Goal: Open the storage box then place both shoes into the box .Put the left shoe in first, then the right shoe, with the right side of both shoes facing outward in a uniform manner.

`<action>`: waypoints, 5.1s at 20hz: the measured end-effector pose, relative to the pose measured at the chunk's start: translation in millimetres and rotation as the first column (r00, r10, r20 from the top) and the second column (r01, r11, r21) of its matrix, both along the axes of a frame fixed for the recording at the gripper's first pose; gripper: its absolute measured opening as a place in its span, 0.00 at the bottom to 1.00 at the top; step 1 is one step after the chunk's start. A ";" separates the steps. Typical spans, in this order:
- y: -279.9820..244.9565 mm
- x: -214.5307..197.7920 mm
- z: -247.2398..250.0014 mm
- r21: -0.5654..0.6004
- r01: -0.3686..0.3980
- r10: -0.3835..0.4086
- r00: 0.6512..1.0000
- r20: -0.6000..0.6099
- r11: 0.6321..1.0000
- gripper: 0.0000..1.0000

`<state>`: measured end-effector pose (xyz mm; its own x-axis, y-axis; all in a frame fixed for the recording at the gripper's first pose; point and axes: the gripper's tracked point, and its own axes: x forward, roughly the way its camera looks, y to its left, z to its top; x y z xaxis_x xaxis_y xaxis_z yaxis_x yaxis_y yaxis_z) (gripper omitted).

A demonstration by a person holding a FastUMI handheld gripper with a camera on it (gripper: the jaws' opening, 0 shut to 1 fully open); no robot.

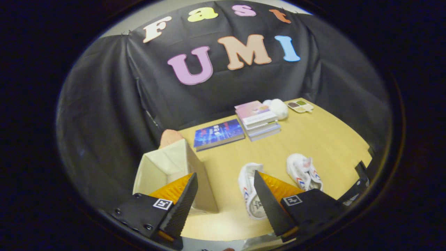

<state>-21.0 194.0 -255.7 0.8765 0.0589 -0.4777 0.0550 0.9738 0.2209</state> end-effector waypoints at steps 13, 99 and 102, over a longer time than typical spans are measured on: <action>-72.0 -4.6 -139.1 -0.148 -0.069 0.018 0.949 -0.315 0.987 0.89; 276.2 63.9 -52.5 -0.234 -0.423 0.312 0.864 -0.395 0.875 0.66; 259.1 55.2 -33.3 -0.250 -0.404 0.300 0.880 -0.367 0.880 0.99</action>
